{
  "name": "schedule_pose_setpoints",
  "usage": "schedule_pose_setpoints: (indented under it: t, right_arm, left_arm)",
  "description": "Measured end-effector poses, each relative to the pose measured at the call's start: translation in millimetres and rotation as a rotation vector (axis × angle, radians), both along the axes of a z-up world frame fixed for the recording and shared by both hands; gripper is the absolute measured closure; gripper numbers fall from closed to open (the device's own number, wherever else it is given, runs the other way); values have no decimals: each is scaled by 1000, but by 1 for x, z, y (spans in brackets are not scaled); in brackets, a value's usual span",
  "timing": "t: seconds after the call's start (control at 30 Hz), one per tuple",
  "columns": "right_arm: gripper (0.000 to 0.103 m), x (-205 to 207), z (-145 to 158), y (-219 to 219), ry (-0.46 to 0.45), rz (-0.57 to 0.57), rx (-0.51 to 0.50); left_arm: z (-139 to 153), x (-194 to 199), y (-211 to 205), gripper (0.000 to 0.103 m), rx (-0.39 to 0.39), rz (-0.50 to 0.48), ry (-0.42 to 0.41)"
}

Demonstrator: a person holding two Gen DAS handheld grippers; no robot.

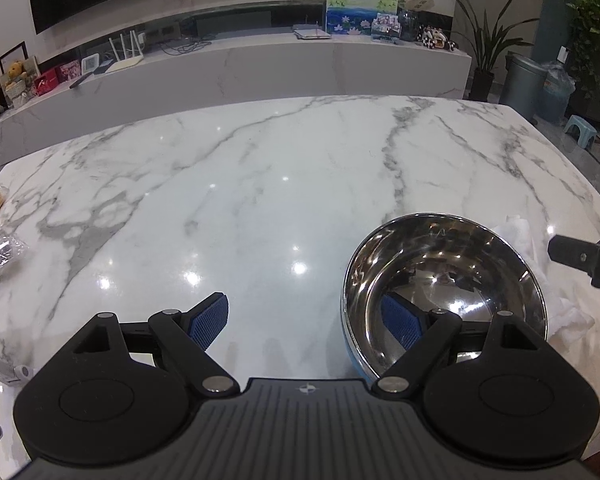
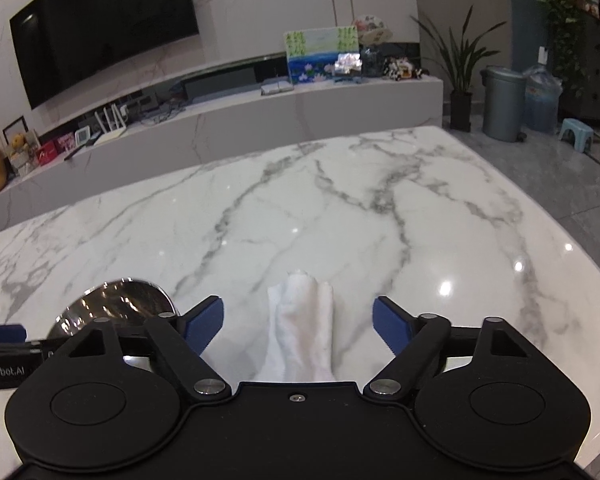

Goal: Clean bowl
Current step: 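Lower the right gripper onto the white paper towel and close on it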

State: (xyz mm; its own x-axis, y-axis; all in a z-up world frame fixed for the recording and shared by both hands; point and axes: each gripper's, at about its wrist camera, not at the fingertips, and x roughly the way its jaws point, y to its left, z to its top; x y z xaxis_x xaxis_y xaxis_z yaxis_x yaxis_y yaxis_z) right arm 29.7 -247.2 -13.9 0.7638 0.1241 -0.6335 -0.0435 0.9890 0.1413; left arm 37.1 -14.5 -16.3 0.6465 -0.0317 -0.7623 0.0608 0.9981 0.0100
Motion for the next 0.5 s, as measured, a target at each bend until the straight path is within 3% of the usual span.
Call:
schedule_pose_setpoints:
  t: [0.1, 0.23, 0.5]
  right_arm:
    - [49, 2, -5, 1, 27, 18, -7]
    - [57, 5, -14, 5, 67, 49, -18]
    - [61, 7, -24, 12, 110, 100, -29]
  left_arm:
    - [1, 1, 0, 19, -5, -4, -11]
    - [1, 3, -2, 19, -2, -13, -12]
    - [-5, 7, -6, 24, 14, -27, 16]
